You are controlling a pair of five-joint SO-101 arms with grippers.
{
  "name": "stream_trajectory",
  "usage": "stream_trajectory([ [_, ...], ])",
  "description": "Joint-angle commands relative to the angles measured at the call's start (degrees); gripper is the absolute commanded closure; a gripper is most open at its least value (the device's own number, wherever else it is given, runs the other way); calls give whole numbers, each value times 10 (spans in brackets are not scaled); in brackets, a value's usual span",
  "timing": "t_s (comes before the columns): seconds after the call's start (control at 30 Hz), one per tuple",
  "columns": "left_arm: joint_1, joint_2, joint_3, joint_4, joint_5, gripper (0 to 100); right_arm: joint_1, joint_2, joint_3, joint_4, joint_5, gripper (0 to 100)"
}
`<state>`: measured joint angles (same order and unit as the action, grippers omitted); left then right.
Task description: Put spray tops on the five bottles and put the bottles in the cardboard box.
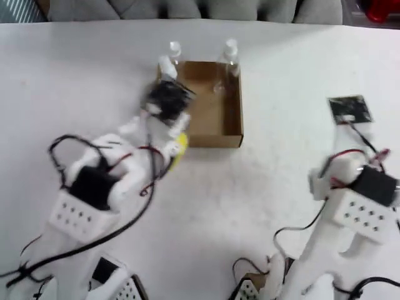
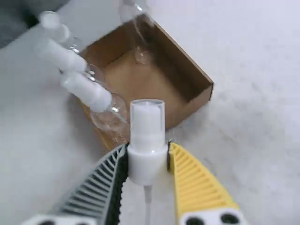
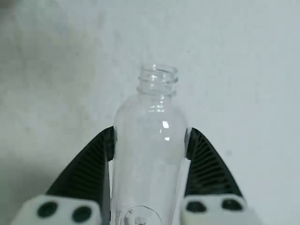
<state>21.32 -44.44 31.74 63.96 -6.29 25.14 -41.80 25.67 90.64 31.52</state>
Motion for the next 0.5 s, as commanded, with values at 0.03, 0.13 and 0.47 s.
stream_trajectory([
  [0.03,-87,-72,-3,-39,105,977,-147,-71,27,-69,-69,981],
  [0.13,-122,-91,-3,-39,114,977,-237,-80,68,-149,-72,981],
  [0.47,-216,-158,-2,-59,205,977,-473,-151,205,-320,-183,981],
])
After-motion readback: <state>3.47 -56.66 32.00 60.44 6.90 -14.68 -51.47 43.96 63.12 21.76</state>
